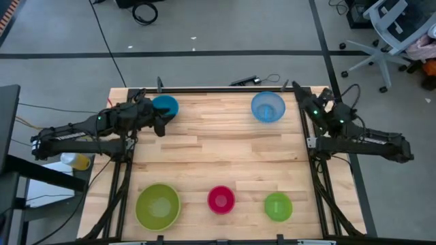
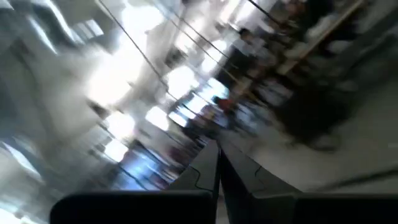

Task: Nest bowls inside each other
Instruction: Stack the transparent blue bowl on top of the green bowl

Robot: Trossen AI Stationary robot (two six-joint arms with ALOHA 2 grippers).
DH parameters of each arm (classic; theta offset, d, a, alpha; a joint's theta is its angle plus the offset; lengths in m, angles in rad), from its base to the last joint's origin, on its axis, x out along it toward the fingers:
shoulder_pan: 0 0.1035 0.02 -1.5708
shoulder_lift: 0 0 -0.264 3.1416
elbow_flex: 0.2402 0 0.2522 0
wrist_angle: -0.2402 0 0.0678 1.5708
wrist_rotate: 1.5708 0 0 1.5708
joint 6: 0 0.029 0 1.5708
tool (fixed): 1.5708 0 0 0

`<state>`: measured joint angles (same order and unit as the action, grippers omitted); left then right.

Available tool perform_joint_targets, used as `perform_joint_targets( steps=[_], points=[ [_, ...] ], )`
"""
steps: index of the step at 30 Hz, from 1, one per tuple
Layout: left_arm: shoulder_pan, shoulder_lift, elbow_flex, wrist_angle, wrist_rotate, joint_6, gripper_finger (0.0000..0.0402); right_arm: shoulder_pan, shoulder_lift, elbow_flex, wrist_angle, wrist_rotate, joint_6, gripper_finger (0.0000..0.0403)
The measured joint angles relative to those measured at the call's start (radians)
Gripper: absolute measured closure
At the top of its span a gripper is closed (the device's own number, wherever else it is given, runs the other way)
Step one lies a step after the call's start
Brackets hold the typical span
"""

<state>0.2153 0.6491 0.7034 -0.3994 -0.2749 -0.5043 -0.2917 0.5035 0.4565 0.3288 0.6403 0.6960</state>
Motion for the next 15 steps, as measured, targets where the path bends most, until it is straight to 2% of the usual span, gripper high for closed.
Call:
perform_joint_targets(
  steps=[1,3,5,7,10,15],
  points=[
    [0.0,0.003,0.005,-0.014,0.0,0.001,0.0176,-0.017,0.021,0.019,-0.098,-0.002,0.012,0.038],
    [0.0,0.007,0.004,-0.037,0.001,0.001,0.0173,-0.062,0.083,0.077,-0.397,-0.016,0.146,0.0377],
    [0.006,0.017,-0.005,-0.047,0.002,0.001,0.0173,-0.118,0.172,0.134,-0.679,-0.074,0.269,0.0371],
    [0.012,0.029,-0.008,-0.064,0.002,-0.001,0.0173,-0.175,0.271,0.18,-0.873,-0.141,0.292,0.036],
    [0.02,0.059,-0.008,-0.06,0.004,-0.001,0.0173,-0.252,0.406,0.24,-1.018,-0.168,0.255,0.0333],
    [0.023,0.108,-0.008,-0.068,0.008,-0.001,0.0173,-0.404,0.618,0.315,-1.082,-0.268,0.139,0.0269]
  ],
)
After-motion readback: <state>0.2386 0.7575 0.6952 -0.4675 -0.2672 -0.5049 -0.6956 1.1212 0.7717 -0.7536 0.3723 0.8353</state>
